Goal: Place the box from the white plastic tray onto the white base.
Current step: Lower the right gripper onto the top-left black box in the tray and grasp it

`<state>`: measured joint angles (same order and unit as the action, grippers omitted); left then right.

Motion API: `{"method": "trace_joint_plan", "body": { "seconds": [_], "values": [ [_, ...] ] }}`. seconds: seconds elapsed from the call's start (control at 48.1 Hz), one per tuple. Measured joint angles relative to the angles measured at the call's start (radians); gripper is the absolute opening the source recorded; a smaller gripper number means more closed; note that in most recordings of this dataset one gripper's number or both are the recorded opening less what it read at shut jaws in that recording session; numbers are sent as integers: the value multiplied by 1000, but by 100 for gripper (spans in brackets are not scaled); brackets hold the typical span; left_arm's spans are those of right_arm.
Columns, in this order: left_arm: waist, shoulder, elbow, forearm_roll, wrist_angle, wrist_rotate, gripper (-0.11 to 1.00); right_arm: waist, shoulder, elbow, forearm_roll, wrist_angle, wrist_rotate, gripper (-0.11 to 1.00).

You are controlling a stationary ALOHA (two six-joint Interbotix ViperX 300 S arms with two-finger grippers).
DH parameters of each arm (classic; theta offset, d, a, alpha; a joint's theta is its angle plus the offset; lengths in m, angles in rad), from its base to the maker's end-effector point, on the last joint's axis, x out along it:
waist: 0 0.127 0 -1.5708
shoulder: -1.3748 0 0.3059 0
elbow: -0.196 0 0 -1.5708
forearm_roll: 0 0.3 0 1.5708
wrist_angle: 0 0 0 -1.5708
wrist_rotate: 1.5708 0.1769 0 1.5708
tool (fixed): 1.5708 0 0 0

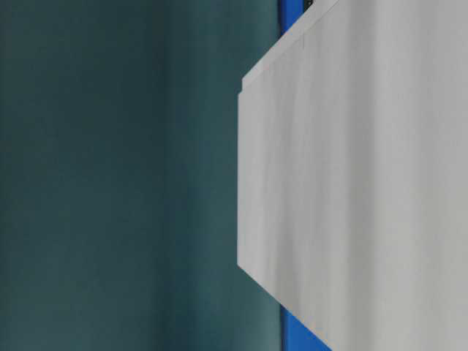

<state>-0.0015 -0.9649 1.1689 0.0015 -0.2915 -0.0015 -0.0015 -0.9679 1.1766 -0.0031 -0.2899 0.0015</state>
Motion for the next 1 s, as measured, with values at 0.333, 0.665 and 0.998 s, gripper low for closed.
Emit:
{"method": "trace_joint_plan", "body": {
  "seconds": [0.333,0.665,0.998],
  "values": [
    [-29,5,-80,9,120,-46,-7,-132,38,-198,129,522,48,-1],
    [-35,43,-155,9,339,-51,-7,-250,229,-411,114,1112,34,-1],
    [-32,52,-175,11,394,-49,-7,-270,489,-523,15,1284,-126,-1]
  ]
}}
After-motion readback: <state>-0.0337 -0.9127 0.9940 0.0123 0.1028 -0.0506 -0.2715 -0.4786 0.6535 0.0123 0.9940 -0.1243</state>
